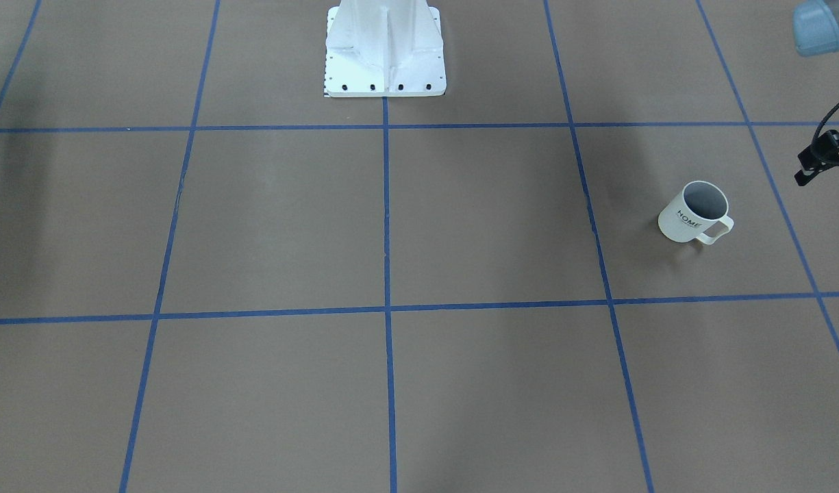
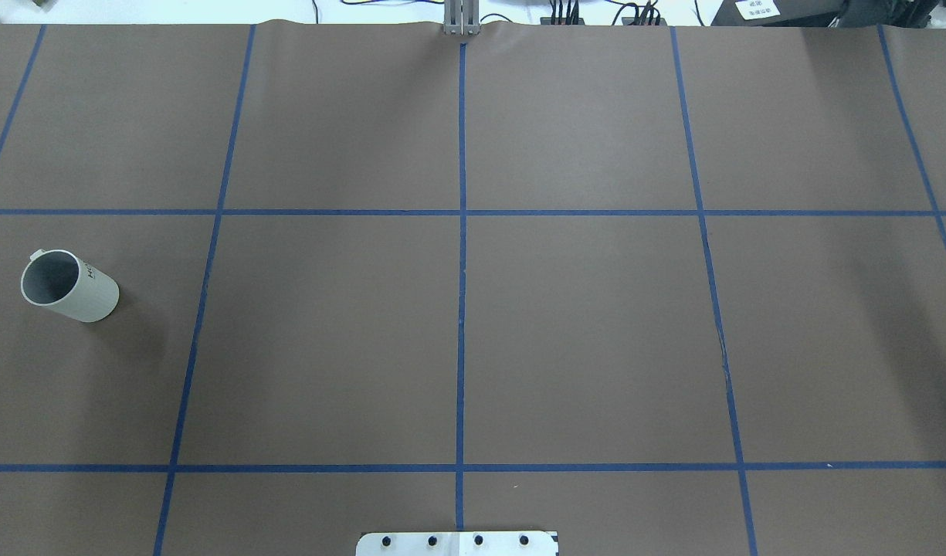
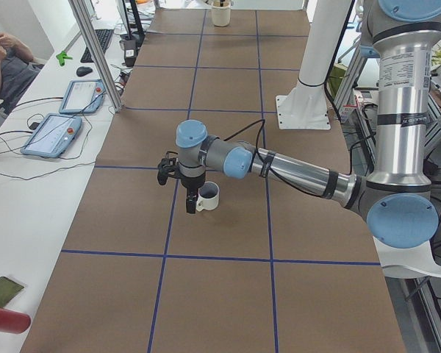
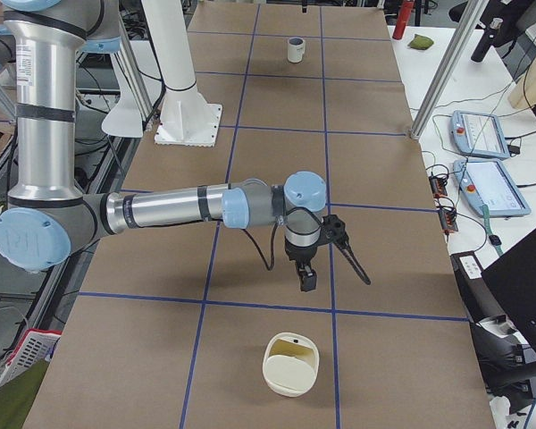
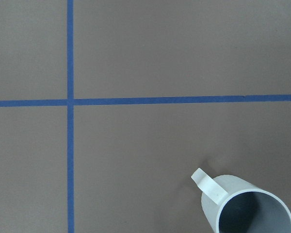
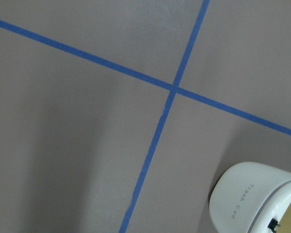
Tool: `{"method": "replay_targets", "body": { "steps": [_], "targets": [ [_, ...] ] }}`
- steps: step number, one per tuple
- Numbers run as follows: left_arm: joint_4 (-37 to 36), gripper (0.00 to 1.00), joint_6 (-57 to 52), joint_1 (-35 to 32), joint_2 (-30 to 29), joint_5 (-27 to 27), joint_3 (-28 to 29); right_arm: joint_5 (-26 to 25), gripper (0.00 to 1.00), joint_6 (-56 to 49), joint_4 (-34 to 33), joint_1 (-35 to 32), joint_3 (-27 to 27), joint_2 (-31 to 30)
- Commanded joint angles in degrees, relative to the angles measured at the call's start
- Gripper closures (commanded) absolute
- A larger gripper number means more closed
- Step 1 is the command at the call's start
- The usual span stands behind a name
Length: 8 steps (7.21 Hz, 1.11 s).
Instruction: Left arm hands cup to right arm to dump lemon
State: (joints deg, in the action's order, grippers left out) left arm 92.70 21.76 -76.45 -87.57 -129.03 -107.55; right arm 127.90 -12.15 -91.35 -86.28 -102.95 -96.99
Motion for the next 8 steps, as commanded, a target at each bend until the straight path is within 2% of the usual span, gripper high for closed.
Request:
{"method": "replay_targets", "body": {
  "steps": [1, 2, 4, 6, 8],
  "targets": [
    [-1.2, 0.0, -7.02, -2.91, 0.21, 0.53, 0.41, 0.06, 0.0, 0.2, 1.25, -0.2, 0.47, -3.11],
    [-1.64, 0.0, -15.0, -3.7, 0.47, 0.62, 0.85, 0.07, 0.0, 0.11, 1.26, -0.2, 1.07, -3.64],
    [-0.77, 0.0, -16.4, -3.36, 0.65, 0.71, 4.51, 1.02, 0.0, 1.77, 1.26, -0.47, 1.17, -3.56],
    [-0.76, 0.0, -16.23, -3.53, 0.3, 0.8, 4.9, 9.87, 0.0, 4.76, 1.26, -3.87, 0.56, -3.12],
    [-1.38, 0.0, -16.14, -3.97, 0.56, 0.28, 5.16, 9.91, 0.0, 7.73, 1.35, -4.25, 0.2, -2.51]
  ]
}}
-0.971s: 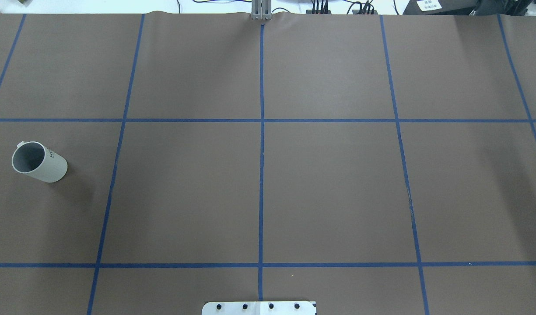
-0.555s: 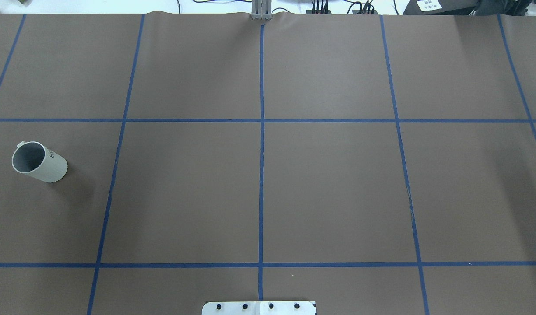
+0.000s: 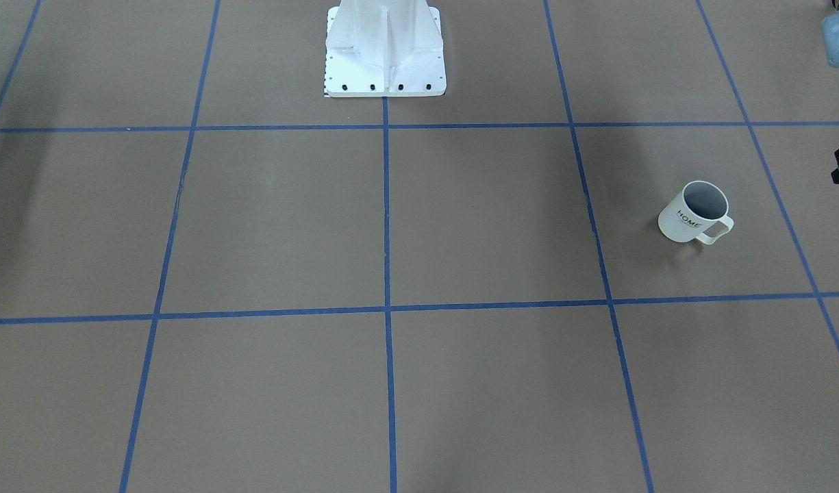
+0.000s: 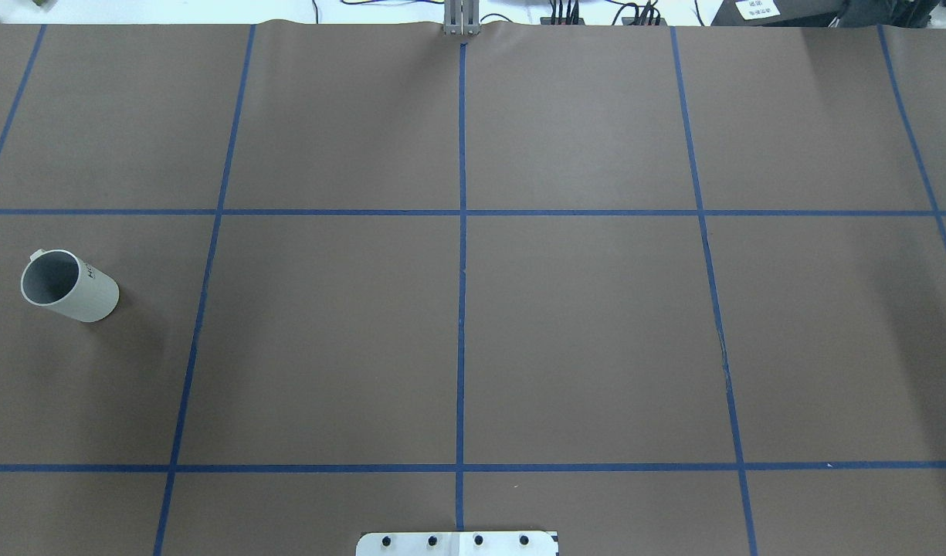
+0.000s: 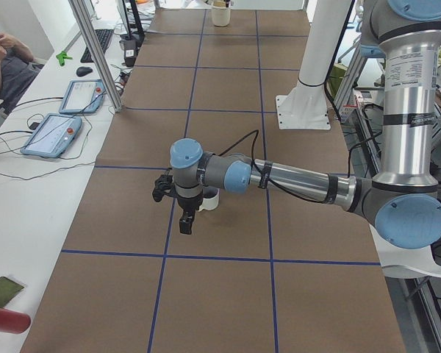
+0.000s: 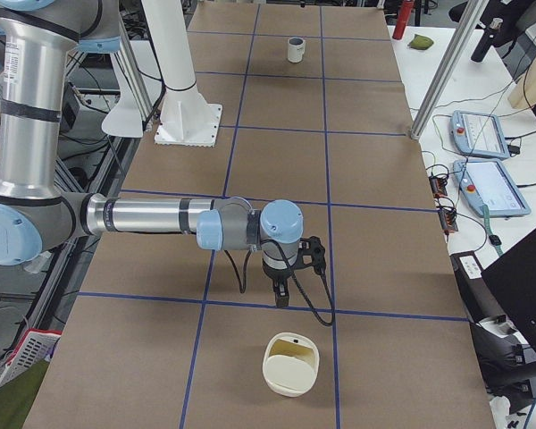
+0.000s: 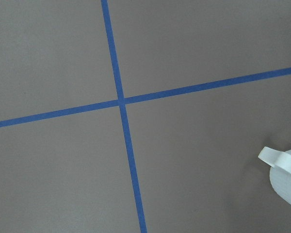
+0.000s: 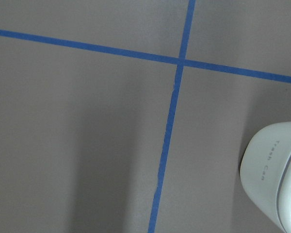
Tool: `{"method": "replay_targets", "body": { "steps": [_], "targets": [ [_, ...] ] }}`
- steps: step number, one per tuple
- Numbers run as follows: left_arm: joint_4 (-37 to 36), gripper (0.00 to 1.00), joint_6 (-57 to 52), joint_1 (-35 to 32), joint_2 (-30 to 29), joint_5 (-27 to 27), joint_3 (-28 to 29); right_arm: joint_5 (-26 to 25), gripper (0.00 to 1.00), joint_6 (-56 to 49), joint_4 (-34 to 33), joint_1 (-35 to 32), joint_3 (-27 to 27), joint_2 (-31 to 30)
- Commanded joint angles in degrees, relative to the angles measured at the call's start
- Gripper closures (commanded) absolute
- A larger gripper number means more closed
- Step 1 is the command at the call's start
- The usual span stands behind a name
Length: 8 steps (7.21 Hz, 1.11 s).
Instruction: Left arm hands cup to right arm to dump lemon
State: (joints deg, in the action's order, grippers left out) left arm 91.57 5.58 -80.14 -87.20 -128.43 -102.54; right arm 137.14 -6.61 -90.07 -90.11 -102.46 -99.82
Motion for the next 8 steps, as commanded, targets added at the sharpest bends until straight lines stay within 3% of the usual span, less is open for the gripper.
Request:
{"method": "replay_targets", "body": {
  "steps": [1, 2, 5, 8],
  "targets": [
    [-0.25, 0.0, -0.04, -0.37, 0.54, -0.5, 0.32, 0.76, 0.0, 2.56, -0.02, -0.42, -0.46, 1.02],
    [-0.25, 0.0, -0.56, -0.37, 1.58, -1.11, 0.32, 0.76, 0.0, 2.56, -0.02, -0.42, -0.37, 1.03],
    [-0.34, 0.0, -10.75, -8.69, 2.3, -4.02, 3.12, 1.29, 0.0, 2.56, -0.02, -0.42, -0.29, 1.11],
    [-0.25, 0.0, -10.07, -8.63, 1.86, -4.98, 3.23, 2.16, 0.0, 2.56, -0.02, -0.51, -0.29, 1.11]
  ]
}}
